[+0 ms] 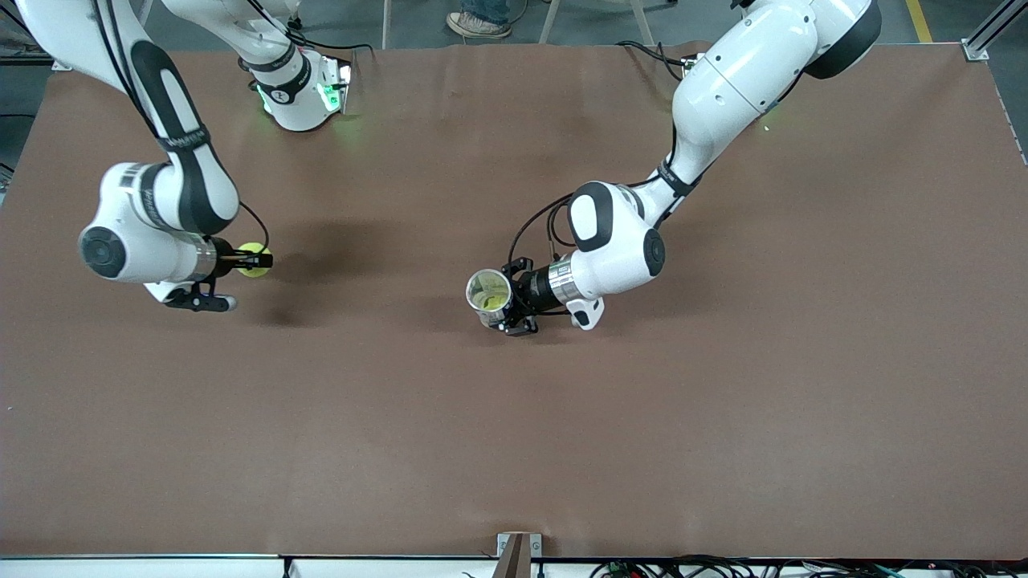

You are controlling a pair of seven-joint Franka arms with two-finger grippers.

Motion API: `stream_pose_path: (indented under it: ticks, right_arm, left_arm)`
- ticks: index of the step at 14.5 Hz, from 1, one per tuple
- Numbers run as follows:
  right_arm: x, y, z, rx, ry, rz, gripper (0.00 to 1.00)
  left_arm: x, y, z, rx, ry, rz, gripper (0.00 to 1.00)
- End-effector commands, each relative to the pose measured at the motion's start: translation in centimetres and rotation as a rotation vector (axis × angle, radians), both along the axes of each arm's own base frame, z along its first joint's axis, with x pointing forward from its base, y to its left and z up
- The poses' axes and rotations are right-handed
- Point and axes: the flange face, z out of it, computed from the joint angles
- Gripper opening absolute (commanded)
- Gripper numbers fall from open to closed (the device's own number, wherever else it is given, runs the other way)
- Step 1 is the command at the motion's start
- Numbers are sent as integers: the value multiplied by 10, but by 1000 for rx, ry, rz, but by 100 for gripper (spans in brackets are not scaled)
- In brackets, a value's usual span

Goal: Insert tennis ball vertically with right arm
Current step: 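Carry the ball to the can and push it in with the right gripper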

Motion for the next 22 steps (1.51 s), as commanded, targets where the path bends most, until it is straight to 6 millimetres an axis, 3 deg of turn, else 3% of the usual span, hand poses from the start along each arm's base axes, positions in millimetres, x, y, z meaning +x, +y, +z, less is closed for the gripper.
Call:
stream_pose_path:
  ticks: [1, 3, 6, 9, 13, 16, 20, 22]
  right_arm:
    - [30, 55, 87, -46, -5, 7, 40]
    - [39, 115, 135, -80, -45, -37, 40]
    - [35, 210, 178, -69, -117, -139, 38]
    - [41, 280, 184, -65, -128, -269, 38]
    - [50, 360, 168, -53, -199, -359, 38]
    - [57, 391, 149, -2, -277, -413, 38]
    - [62, 408, 138, 19, -307, -430, 38]
    - [55, 421, 132, 18, -305, -413, 38]
  left_arm:
    - [3, -4, 7, -27, -43, 35, 76]
    - [3, -5, 7, -32, -47, 34, 76]
    - [3, -4, 7, -33, -46, 37, 76]
    - [3, -3, 6, -30, -47, 39, 76]
    - [-1, -8, 4, -29, -48, 31, 76]
    - [-2, -9, 3, -26, -51, 27, 76]
    - [-6, -13, 4, -17, -66, 33, 76]
    - [-9, -17, 2, -12, -69, 29, 76]
